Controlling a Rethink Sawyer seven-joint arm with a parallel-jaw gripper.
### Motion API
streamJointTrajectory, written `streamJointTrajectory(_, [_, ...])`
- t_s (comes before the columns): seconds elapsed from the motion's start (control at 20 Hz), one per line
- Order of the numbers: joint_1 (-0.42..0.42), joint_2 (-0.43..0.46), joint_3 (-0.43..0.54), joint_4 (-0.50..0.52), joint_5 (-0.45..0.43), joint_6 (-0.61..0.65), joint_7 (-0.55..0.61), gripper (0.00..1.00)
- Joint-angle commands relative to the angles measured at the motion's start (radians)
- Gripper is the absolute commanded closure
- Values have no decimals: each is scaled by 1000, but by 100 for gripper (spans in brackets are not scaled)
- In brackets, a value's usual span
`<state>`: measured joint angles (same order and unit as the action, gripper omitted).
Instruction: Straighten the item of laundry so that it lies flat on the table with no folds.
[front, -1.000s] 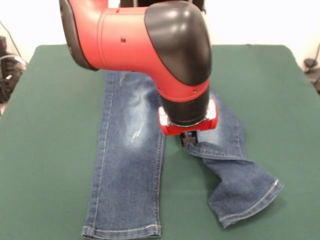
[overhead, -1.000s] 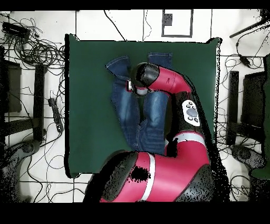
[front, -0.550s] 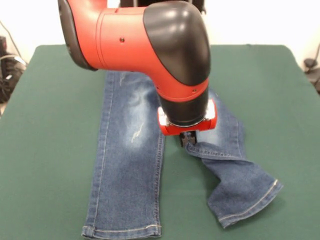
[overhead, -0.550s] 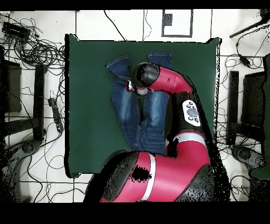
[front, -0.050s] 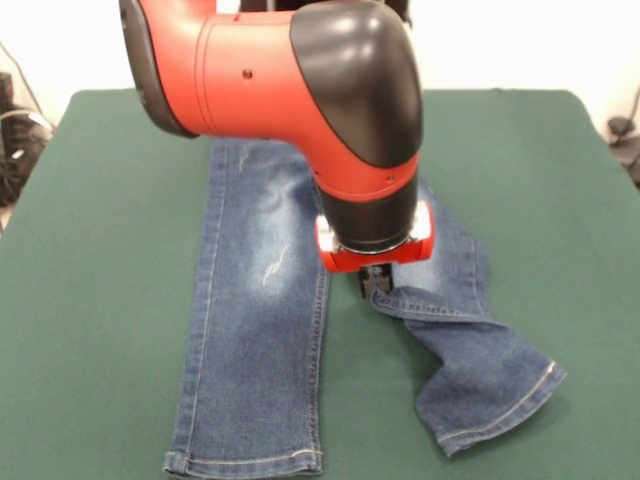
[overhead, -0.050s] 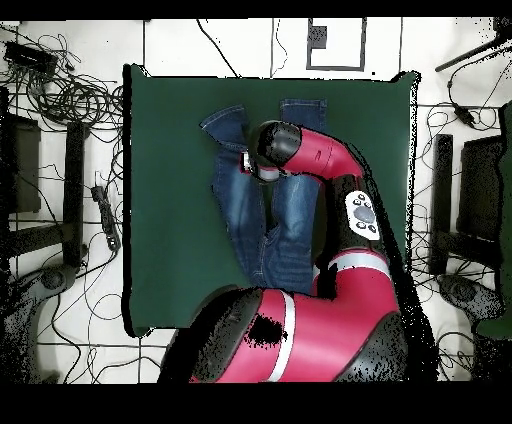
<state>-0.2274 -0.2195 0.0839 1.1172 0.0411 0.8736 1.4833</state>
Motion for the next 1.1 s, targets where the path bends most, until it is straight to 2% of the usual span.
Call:
streamJointTrajectory(0.05, [-15,-66,147,116,-18,-71,-50,100])
streamJointTrajectory(0.2, [-57,-90,175,144,-20,-30,-115,100])
streamJointTrajectory(0.45, [-65,-96,185,162,-50,-51,-103,100])
streamJointTrajectory(0.75, [-57,-87,183,137,-79,-67,-92,100])
streamJointTrajectory(0.8, [-53,-88,180,134,-101,-81,-86,0])
streamJointTrajectory(1.1, [-46,-88,173,127,-120,-90,-45,0])
